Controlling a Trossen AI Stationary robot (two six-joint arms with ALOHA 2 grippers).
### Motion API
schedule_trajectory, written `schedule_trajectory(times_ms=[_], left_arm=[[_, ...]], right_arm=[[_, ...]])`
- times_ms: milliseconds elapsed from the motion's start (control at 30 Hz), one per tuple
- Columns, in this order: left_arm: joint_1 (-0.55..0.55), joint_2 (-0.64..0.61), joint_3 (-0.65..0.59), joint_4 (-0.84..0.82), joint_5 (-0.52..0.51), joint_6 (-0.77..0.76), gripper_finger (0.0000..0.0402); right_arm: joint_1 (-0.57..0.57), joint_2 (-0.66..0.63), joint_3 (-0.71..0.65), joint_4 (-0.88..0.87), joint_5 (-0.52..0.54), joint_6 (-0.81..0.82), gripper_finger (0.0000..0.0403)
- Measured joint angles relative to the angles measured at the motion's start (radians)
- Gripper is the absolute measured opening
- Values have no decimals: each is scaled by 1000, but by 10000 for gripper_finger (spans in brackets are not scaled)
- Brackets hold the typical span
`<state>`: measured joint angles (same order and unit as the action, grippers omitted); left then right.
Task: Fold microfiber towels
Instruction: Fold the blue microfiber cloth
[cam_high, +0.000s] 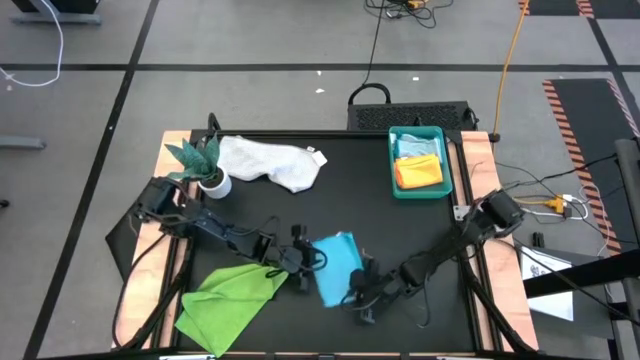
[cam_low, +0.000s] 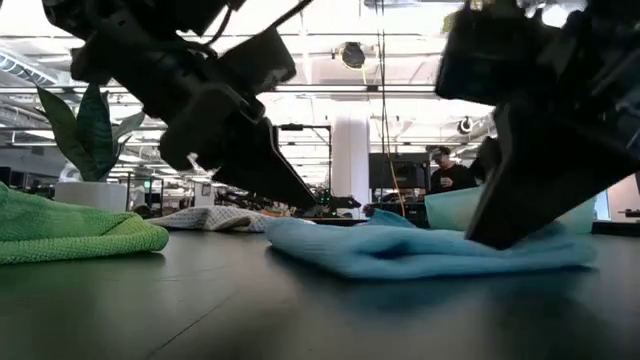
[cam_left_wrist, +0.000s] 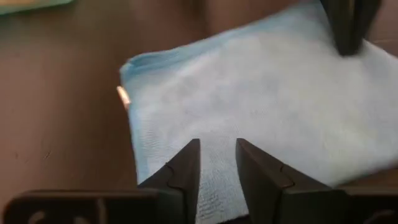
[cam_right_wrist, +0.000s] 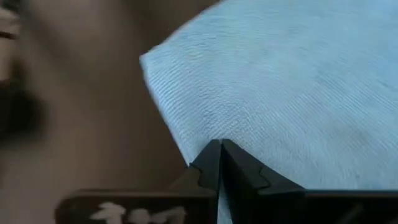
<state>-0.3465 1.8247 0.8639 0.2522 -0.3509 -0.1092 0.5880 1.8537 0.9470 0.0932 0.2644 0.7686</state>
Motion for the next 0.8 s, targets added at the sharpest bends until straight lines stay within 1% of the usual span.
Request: schedule_trajectory(times_ms=[67,100,167,233,267,333,400,500,600,700,800], left_arm=[[-11,-14,1,7,0,5,80],[-18,-20,2,11,-1,6,67],[-27,-25,2,19,-8,-5,41],[-32,-25,2,39,2,-4,15],[-34,-25,2,45,20,0,8],[-35,-23,2,49,60,6,7],[-32,-12,2,55,84,10,14],[-23,-2,1,92,84,19,20],[-12,19,2,140,86,30,14],[0,51,3,195,94,37,4],[11,68,0,186,97,37,9]], right_arm=[[3,11,-2,108,-69,-30,5],[8,9,-2,151,-86,-47,3],[20,-15,-2,214,-86,-80,1],[29,-46,-1,222,-83,-111,3],[31,-57,-1,219,-82,-123,3],[36,-67,-1,224,-78,-169,4],[44,-66,-1,245,-74,-251,4],[50,-41,0,277,-55,-343,11],[48,-12,0,297,-56,-425,36],[48,12,0,301,-51,-473,76],[44,55,0,343,-51,-509,120]])
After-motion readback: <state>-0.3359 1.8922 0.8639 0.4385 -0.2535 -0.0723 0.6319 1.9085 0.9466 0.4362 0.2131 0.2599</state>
